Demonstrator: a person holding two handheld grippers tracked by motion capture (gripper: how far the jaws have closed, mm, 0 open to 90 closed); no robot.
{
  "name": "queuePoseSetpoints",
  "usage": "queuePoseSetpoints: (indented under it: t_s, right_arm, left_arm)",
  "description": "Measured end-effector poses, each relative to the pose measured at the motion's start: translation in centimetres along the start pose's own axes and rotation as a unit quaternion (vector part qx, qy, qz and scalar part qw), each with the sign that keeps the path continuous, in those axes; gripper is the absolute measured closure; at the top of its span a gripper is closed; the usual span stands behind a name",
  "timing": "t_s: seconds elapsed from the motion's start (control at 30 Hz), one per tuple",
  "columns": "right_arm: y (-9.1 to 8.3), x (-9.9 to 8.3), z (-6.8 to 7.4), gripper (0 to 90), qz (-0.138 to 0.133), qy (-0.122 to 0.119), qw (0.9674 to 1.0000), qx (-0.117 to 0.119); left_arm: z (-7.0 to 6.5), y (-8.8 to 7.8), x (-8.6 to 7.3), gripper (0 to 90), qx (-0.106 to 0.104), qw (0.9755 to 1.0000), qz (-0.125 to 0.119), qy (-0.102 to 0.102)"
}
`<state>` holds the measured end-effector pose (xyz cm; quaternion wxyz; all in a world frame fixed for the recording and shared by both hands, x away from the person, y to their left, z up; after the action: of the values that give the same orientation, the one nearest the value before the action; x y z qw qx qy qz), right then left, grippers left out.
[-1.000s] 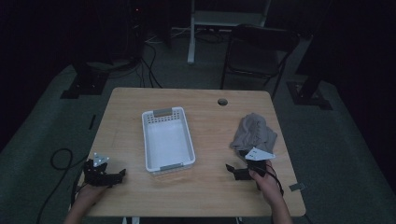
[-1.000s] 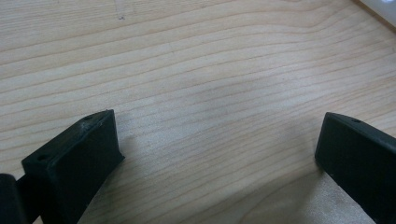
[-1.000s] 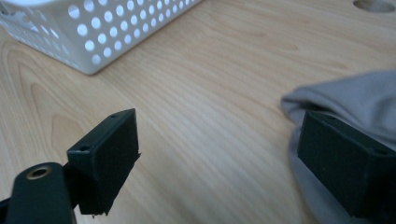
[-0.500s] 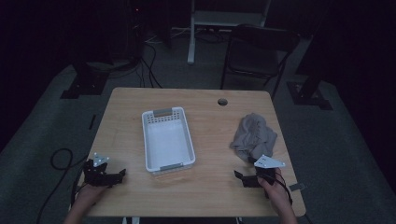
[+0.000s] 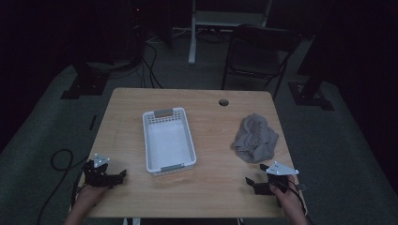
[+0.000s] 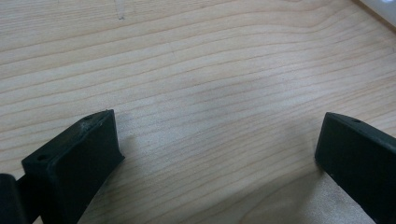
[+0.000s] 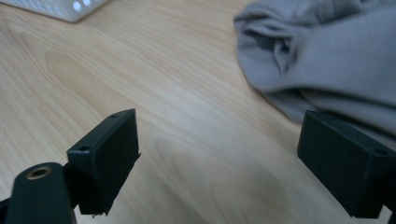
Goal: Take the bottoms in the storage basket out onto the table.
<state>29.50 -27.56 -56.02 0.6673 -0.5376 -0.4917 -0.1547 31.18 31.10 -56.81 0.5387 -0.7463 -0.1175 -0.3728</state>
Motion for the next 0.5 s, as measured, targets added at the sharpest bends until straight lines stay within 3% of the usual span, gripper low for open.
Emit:
queuePoseSetpoints:
  t_s: [0.5]
  right_arm:
    - [-1.6, -1.8, -0.1, 12.1, 0.026, 0.0, 0.9996, 0.008]
  left_arm:
    - [0.0, 0.0, 0.0, 0.5, 0.0, 1.0, 0.0, 0.0]
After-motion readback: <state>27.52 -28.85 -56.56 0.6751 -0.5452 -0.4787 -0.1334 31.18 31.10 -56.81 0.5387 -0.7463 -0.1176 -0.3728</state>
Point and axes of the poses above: each handheld gripper's, and its own axes: y roughly forward along the jaws, x roughly out of its top, z roughly to its left, the point moved 3 cm from there along y, roughly forward along the jaws, and after that the axes turned 12 degrees about -x, right-handed, at the moved point
